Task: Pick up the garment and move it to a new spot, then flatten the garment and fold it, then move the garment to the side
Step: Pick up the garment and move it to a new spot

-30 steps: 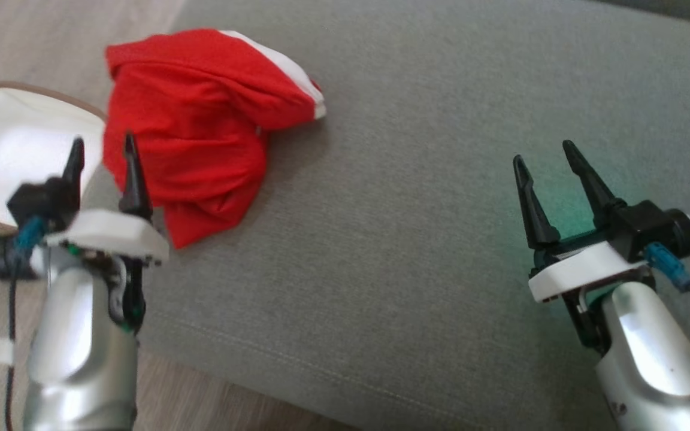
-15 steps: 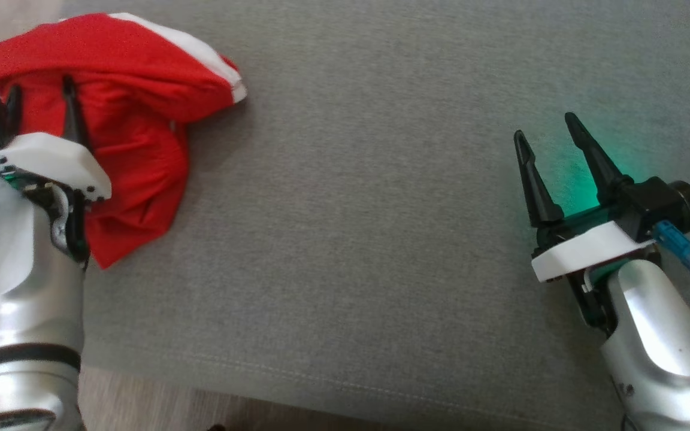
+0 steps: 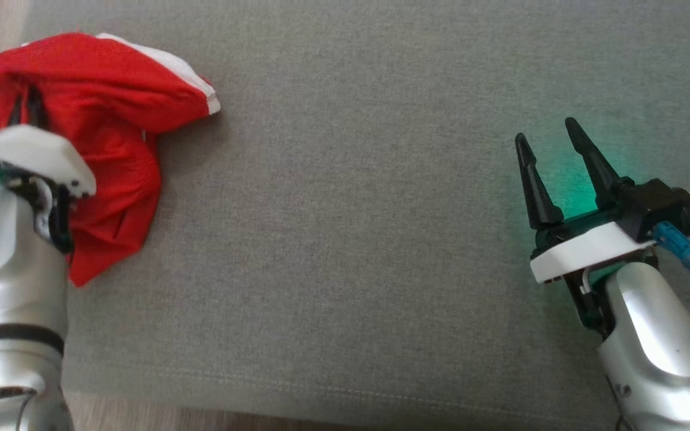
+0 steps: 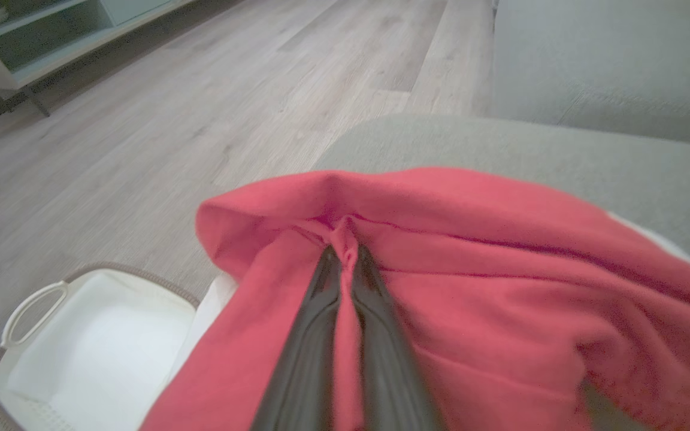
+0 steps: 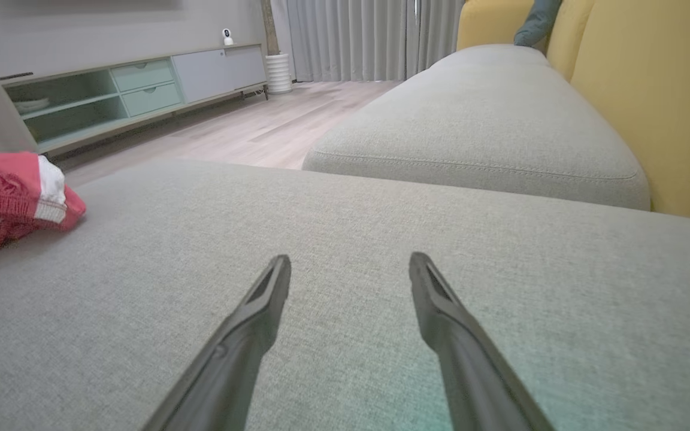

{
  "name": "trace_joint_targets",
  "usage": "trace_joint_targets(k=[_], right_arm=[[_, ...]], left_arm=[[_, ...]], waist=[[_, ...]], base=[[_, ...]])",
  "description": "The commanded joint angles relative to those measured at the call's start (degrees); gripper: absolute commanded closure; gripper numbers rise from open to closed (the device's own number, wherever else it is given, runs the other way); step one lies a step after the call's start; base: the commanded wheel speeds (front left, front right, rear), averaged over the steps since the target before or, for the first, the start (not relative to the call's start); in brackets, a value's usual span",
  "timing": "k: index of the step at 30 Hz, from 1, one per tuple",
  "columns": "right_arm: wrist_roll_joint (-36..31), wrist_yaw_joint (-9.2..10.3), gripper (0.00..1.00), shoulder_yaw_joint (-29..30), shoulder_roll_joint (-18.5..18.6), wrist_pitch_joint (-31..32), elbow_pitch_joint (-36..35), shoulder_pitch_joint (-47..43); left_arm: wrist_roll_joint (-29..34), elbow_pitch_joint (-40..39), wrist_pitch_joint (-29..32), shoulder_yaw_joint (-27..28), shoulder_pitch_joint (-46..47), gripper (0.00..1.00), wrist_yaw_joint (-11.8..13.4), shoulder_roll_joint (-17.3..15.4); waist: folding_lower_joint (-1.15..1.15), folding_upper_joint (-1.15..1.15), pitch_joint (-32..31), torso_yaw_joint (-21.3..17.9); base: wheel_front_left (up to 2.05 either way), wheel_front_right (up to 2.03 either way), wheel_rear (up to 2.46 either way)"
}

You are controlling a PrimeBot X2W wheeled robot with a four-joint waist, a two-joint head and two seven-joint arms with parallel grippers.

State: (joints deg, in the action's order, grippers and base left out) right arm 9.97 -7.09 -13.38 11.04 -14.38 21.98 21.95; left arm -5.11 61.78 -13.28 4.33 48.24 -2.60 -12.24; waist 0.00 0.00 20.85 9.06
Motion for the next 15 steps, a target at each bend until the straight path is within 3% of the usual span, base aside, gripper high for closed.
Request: trace_joint_targets(k=[1, 9, 15], right_arm=[[0.39, -0.40, 0.00, -0.71, -0.78, -0.62, -1.52, 0.25], [0.71, -0.40, 0.00, 0.22, -3.32, -0.62, -1.58, -0.97], [0.92, -0.40, 0.00, -0.33, -5.30, -0.62, -2.11, -1.50]], left_arm=[[0.23, -2.31, -0.71, 0.83, 2.94, 1.00, -0.09, -3.07], [1.25, -9.65, -1.66, -3.12, 6.25, 1.00, -2.26, -0.23], [0.77, -14.96, -1.70, -5.98, 5.21, 1.00, -3.46, 3.78]], waist=[[0.00, 0.00, -0.73, -0.41], [0.00, 0.00, -4.62, -3.81], [0.00, 0.00, -7.21, -10.00]], base=[[0.00, 0.00, 0.00], [0.00, 0.00, 0.00], [0.00, 0.00, 0.00]])
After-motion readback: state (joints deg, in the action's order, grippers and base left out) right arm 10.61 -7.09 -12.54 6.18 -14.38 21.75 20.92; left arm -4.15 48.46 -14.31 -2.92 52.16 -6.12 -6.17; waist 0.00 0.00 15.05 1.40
